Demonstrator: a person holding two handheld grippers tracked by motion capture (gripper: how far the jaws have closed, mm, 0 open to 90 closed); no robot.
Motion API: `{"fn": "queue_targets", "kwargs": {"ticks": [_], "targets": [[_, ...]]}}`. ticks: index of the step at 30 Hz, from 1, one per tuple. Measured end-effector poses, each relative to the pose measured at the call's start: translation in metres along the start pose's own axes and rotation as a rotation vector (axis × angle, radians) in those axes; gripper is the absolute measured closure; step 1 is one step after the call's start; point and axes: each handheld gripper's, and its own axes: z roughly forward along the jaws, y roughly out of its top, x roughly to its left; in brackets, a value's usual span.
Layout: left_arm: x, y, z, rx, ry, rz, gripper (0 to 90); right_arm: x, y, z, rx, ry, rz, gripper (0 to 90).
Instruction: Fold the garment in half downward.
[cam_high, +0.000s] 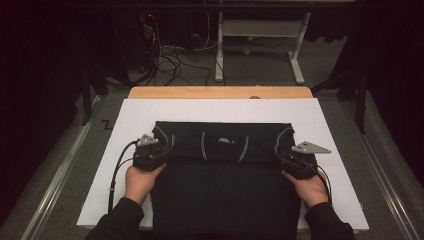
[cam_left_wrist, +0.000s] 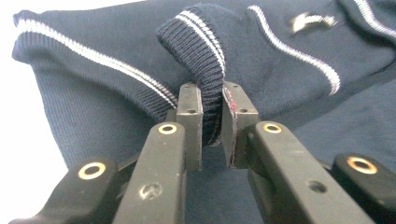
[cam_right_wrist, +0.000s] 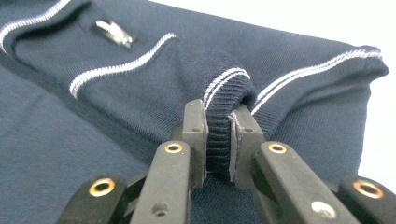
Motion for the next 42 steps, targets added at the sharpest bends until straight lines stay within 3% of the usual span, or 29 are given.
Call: {"fn": "queue_targets", "kwargs": {"ticks": [3, 9, 16, 19, 22, 24, 38, 42], "targets": [[-0.007, -0.002, -0.010, -0.017, -0.010, 0.020, 75.6, 0.001, 0.000, -0.009, -0.027, 0.007, -0.001, 80.5], [-0.019, -0.015, -0.027, -0.023, -0.058, 0.019, 75.5, 0.005, -0.010, -0.027, -0.070, 0.010, -0.003, 80.4], [-0.020, -0.037, -0.038, -0.009, -0.083, 0.019, 75.4, 0.011, -0.026, -0.040, -0.058, 0.025, -0.009, 80.4], [-0.021, -0.044, -0.040, 0.006, -0.078, 0.039, 75.3, 0.013, -0.032, -0.044, -0.052, 0.029, -0.016, 80.3], [-0.020, -0.054, -0.040, 0.019, -0.104, 0.015, 75.3, 0.015, -0.038, -0.045, -0.040, 0.029, -0.023, 80.2], [-0.021, -0.058, -0.041, 0.033, -0.105, 0.026, 75.3, 0.015, -0.041, -0.046, -0.036, 0.028, -0.018, 80.2], [-0.031, -0.068, -0.049, 0.052, -0.112, 0.047, 75.3, 0.019, -0.053, -0.055, -0.015, 0.035, -0.004, 80.1], [-0.028, -0.071, -0.047, 0.065, -0.116, 0.031, 75.2, 0.020, -0.055, -0.056, -0.006, 0.040, -0.004, 80.1]]}}
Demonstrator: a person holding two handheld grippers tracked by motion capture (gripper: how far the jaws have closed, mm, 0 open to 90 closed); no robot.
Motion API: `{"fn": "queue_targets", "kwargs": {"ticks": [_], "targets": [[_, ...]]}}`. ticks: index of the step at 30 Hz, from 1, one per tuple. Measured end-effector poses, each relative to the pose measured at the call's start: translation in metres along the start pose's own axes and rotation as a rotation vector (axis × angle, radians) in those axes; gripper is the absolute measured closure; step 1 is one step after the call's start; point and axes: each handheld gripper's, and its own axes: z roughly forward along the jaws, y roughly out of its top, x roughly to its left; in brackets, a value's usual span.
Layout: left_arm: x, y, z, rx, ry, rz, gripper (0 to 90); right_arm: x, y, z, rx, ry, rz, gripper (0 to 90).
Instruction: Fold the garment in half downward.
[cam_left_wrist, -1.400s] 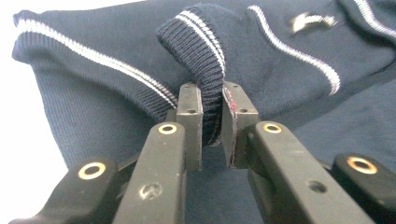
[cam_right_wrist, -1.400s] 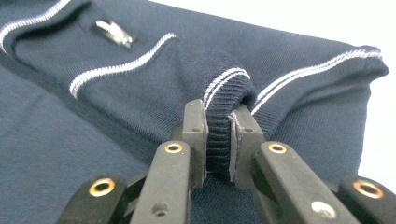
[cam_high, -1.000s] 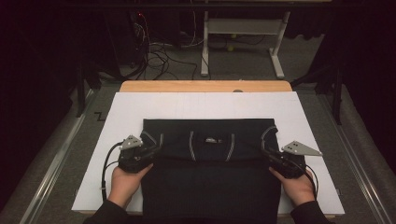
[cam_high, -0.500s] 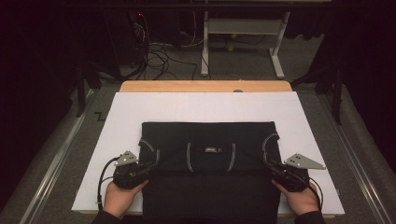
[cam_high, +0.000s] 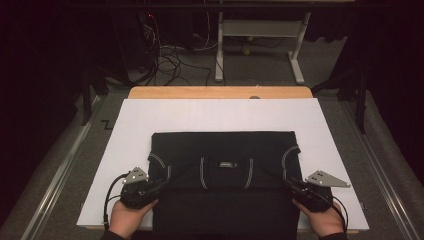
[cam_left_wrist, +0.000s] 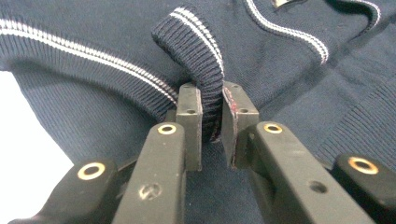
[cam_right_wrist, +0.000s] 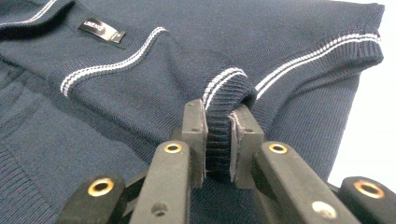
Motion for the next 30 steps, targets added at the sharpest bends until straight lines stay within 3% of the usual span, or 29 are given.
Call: {"fn": "queue_targets", "kwargs": {"ticks": [9, 11, 16, 18, 21, 30], "targets": [[0.0000, -0.0029, 0.0025, 0.020, 0.002, -0.006, 71.9, 0.0035, -0.0037, 0.0002, 0.036, 0.003, -0.013, 76.3], [-0.0001, -0.0028, 0.0025, 0.019, -0.005, 0.000, 66.9, 0.0019, -0.0046, 0.0005, 0.035, 0.013, 0.000, 69.8], [0.0017, -0.0030, -0.0007, -0.014, 0.035, -0.003, 49.8, -0.0007, -0.0043, -0.0027, -0.002, 0.020, 0.012, 57.9], [0.0032, -0.0020, -0.0034, -0.040, 0.015, -0.023, 47.4, -0.0010, -0.0034, -0.0037, -0.016, 0.021, 0.015, 52.3], [0.0012, -0.0006, -0.0053, -0.060, 0.027, 0.004, 43.7, -0.0012, -0.0017, -0.0049, -0.036, 0.012, 0.015, 43.1], [-0.0045, 0.0052, -0.0047, -0.094, 0.007, 0.058, 28.8, 0.0032, 0.0049, -0.0075, -0.096, 0.012, 0.009, 18.1]]}}
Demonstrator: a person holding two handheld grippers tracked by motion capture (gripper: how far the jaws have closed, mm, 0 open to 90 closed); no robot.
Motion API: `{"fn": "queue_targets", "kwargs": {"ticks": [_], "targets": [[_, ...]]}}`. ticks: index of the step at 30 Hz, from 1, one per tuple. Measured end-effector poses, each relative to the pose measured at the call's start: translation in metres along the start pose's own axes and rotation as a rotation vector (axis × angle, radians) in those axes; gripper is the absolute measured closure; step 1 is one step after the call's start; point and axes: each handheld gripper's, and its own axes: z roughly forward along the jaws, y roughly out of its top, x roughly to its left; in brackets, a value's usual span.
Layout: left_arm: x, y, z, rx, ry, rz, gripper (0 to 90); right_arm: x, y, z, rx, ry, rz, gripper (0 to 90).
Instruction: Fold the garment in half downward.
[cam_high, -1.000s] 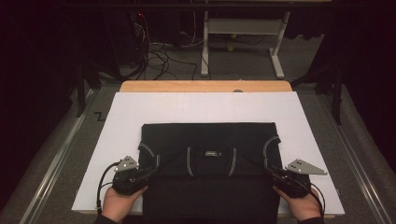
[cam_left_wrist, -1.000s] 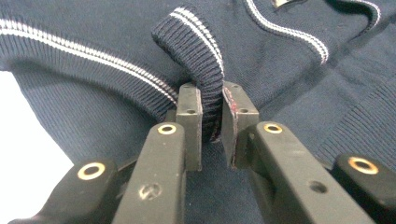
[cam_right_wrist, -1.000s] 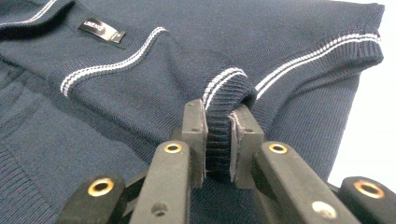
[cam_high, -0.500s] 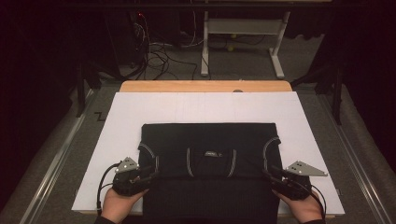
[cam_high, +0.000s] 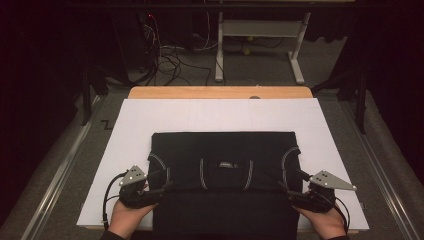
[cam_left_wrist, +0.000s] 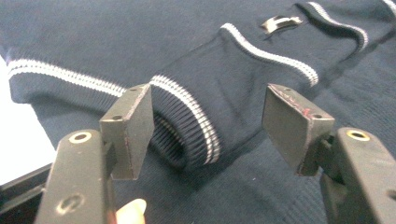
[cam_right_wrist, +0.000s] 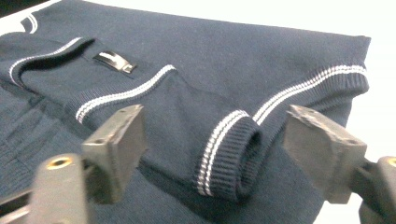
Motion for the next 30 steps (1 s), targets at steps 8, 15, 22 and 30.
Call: {"fn": "queue_targets", "kwargs": {"ticks": [8, 15, 22, 30], "targets": [[-0.006, 0.004, 0.005, -0.022, -0.020, 0.031, 13.6, 0.007, 0.005, 0.005, -0.017, 0.012, 0.001, 1.4], [-0.008, 0.013, 0.013, -0.010, -0.032, 0.015, 0.0, 0.012, 0.010, 0.011, -0.002, 0.030, -0.013, 0.3], [-0.007, 0.032, 0.025, 0.014, -0.048, 0.010, 0.0, 0.018, 0.027, 0.022, 0.010, 0.050, -0.029, 0.4], [-0.010, 0.074, 0.045, 0.032, -0.034, 0.026, 0.0, 0.026, 0.055, 0.049, 0.038, 0.066, -0.057, 2.9]]}}
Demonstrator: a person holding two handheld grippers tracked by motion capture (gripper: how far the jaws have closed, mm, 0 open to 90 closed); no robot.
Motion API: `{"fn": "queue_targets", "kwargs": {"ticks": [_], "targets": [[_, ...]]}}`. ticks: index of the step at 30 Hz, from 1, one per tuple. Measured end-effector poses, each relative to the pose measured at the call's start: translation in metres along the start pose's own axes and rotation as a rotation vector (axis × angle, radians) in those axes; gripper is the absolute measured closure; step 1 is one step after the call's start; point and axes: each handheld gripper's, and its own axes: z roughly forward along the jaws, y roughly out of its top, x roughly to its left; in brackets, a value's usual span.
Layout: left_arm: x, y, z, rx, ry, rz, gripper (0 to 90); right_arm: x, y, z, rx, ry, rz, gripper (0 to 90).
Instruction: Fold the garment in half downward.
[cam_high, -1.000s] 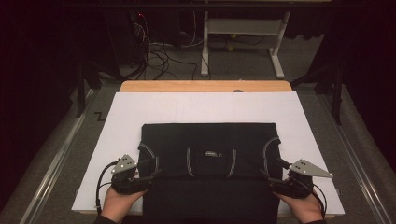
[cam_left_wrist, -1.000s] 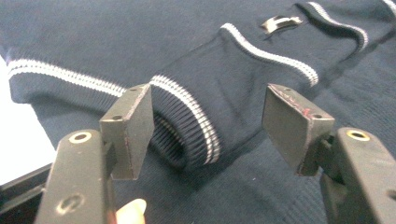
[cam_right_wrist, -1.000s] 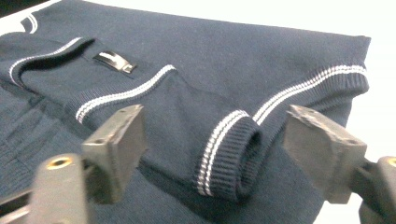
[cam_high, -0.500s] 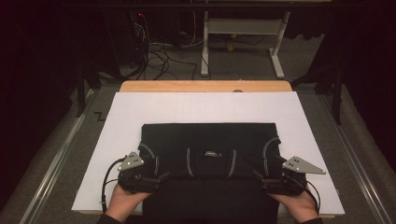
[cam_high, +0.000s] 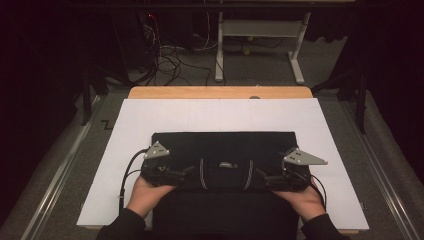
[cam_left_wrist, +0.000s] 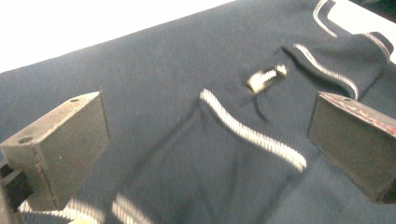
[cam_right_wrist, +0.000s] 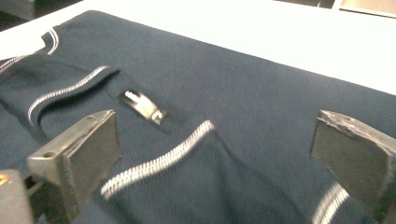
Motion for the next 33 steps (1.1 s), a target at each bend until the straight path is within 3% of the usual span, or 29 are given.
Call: {"fn": "queue_targets", "kwargs": {"ticks": [7, 10, 16, 19, 21, 22, 26, 33], "targets": [[0.005, 0.022, 0.020, 0.033, 0.012, -0.023, 1.0, 0.000, 0.022, 0.022, 0.033, 0.005, -0.001, 8.7], [0.011, 0.022, 0.031, 0.057, -0.004, -0.044, 9.1, -0.002, 0.025, 0.031, 0.055, 0.001, 0.014, 16.0], [0.012, 0.017, 0.053, 0.163, -0.015, -0.067, 25.9, -0.002, 0.021, 0.049, 0.141, 0.003, 0.047, 32.2], [0.013, 0.015, 0.062, 0.185, -0.019, -0.094, 27.4, -0.003, 0.018, 0.055, 0.181, 0.001, 0.055, 42.4], [0.012, 0.014, 0.067, 0.207, -0.012, -0.085, 27.7, -0.004, 0.015, 0.059, 0.214, 0.002, 0.051, 49.4], [0.011, 0.012, 0.069, 0.219, -0.007, -0.078, 31.1, -0.003, 0.014, 0.061, 0.227, 0.002, 0.047, 50.9], [0.009, 0.009, 0.076, 0.261, -0.005, -0.074, 31.4, -0.001, 0.009, 0.066, 0.267, -0.011, 0.038, 53.7], [0.005, 0.008, 0.076, 0.264, -0.007, -0.041, 46.3, -0.001, 0.005, 0.072, 0.296, -0.001, 0.041, 57.8]]}}
